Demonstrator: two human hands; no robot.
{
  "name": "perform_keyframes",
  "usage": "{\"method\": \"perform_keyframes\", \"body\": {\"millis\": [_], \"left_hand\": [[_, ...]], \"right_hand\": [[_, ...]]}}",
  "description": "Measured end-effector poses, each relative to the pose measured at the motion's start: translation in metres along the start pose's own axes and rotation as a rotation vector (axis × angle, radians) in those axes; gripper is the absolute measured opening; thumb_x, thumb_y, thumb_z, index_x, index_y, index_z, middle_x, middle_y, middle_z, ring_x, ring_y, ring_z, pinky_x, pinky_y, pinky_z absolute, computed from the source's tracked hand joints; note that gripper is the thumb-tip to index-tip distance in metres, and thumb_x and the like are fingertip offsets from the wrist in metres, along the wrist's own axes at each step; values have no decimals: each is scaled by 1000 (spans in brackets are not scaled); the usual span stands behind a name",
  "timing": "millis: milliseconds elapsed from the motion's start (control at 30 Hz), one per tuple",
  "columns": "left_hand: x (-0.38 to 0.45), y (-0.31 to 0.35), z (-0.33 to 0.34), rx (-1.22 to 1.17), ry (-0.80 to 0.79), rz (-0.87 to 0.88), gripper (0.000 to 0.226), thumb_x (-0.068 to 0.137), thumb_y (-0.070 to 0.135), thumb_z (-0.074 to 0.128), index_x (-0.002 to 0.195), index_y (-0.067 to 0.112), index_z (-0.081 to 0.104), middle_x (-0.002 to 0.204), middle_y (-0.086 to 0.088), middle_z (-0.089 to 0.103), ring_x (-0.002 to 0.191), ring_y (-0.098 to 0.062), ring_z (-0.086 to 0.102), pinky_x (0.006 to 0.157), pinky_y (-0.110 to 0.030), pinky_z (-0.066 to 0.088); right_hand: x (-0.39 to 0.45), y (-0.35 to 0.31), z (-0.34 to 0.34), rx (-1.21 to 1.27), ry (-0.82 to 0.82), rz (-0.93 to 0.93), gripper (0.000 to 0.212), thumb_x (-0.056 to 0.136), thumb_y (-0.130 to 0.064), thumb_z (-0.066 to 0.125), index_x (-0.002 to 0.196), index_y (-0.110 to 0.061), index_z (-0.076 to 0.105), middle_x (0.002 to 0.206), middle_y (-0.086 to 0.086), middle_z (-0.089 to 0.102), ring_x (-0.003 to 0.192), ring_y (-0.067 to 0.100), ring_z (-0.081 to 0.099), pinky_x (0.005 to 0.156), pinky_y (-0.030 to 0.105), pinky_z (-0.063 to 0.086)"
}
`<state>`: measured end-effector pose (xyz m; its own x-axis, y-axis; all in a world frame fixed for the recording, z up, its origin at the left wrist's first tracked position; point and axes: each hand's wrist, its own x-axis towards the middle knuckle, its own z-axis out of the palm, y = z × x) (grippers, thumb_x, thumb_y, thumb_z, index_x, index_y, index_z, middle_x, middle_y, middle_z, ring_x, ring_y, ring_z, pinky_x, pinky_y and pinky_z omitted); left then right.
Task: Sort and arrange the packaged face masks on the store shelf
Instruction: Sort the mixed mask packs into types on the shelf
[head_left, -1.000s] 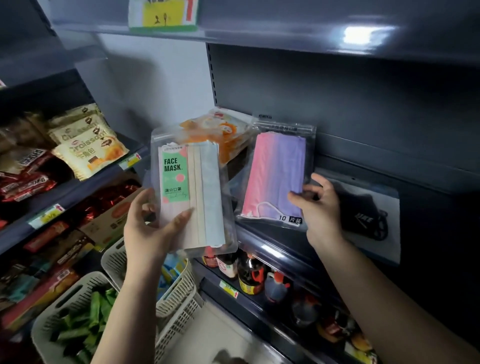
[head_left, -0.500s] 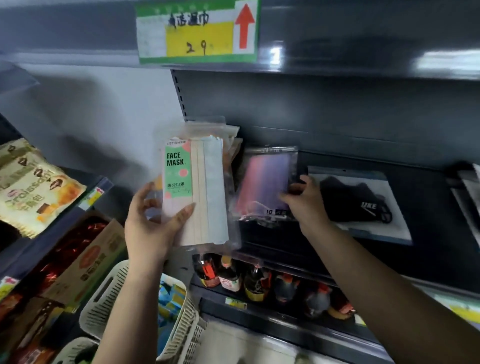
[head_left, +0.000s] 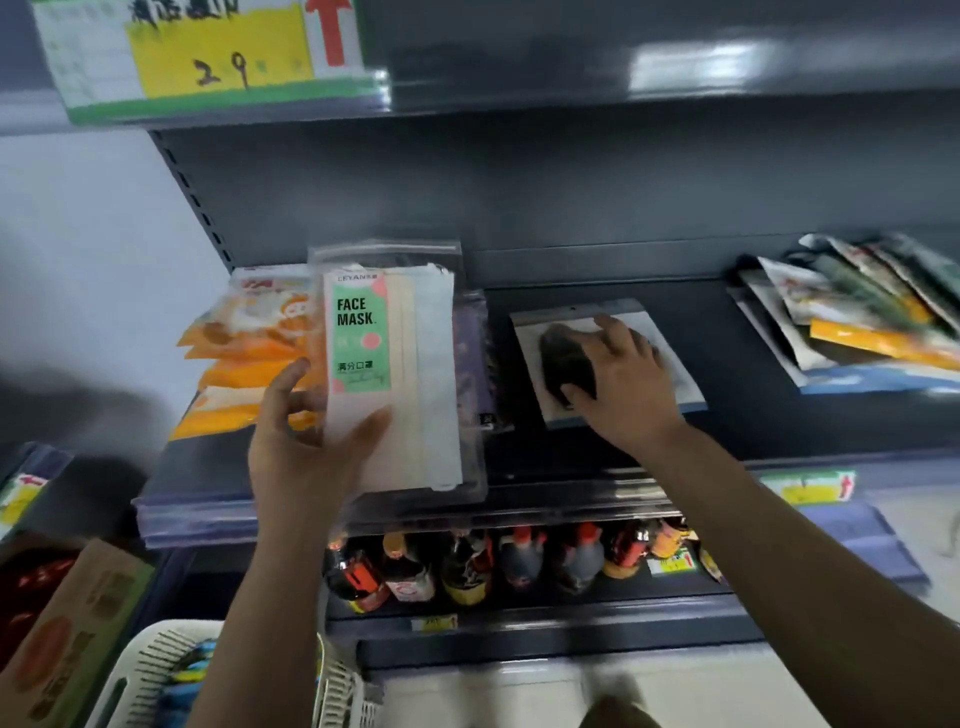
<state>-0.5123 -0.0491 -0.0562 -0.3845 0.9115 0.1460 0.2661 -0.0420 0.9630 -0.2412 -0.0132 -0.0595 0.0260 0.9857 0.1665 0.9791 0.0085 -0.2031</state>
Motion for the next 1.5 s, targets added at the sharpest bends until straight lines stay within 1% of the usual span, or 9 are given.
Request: {"method": "perform_keyframes", "body": {"millis": [233,500,700,767,900,1000,1133,1300,1500], "left_hand": [[-11,10,34,-11,-34,-24,71,71,9,80,132,21,46,85,15,51,74,-7,56,69,-42,54],[-28,25,66,-12,32,-33,72,67,10,83,130,19,48,110,-6,58,96,-23,58,81,-46,54],[-41,40,92,-36,63,-86,73,68,15,83,132,21,47,109,0,56,95,-24,60,71,-46,57],[-43,45,107,-47,61,-96,72,68,17,83,131,21,47,109,-1,56,96,-25,60,69,-45,57],[-50,56,151,-66,-18,-106,58,68,15,82,117,24,52,99,6,59,91,-21,61,72,-40,56],[-57,60,195,-34,-116,-38,48,67,12,82,107,14,57,100,1,66,92,-20,64,75,-32,56],[-69,66,249,60,-255,60,44,73,13,77,106,25,50,104,-7,58,90,-21,57,74,-28,49],[-75,61,280,283,-405,75,63,76,24,72,132,21,43,115,3,42,104,-14,46,92,-30,43],[-86,48,285,990,-401,241,62,88,50,51,140,19,36,142,-4,41,131,-29,33,103,-41,29]], "right_hand": [[10,35,6,-97,-333,154,60,93,-54,38,145,-27,27,154,9,21,141,33,20,110,49,26],[10,5,12,-128,-351,-4,62,93,-55,36,146,-24,26,152,9,23,137,36,23,105,47,27],[4,26,-2,-147,-202,-130,62,95,-50,35,146,-16,24,151,7,27,134,31,30,103,45,31],[3,49,-12,54,-74,-135,49,98,-39,38,141,-17,35,143,5,40,127,25,41,100,37,35],[-8,93,-41,1008,1,158,24,96,-22,49,119,-21,56,110,-1,64,101,15,60,90,28,48],[-17,115,-53,1281,-116,232,43,91,-23,58,132,-21,45,107,-5,62,100,16,62,89,33,52],[-13,147,-55,876,-63,203,83,81,-17,71,148,-10,22,125,0,51,103,19,56,86,30,45],[-6,164,-51,482,4,78,71,81,-10,65,142,-7,29,147,14,30,135,31,30,105,29,29],[-12,164,-32,95,-204,-116,72,92,-40,51,149,-18,13,158,13,-12,146,31,-9,117,40,8]]}}
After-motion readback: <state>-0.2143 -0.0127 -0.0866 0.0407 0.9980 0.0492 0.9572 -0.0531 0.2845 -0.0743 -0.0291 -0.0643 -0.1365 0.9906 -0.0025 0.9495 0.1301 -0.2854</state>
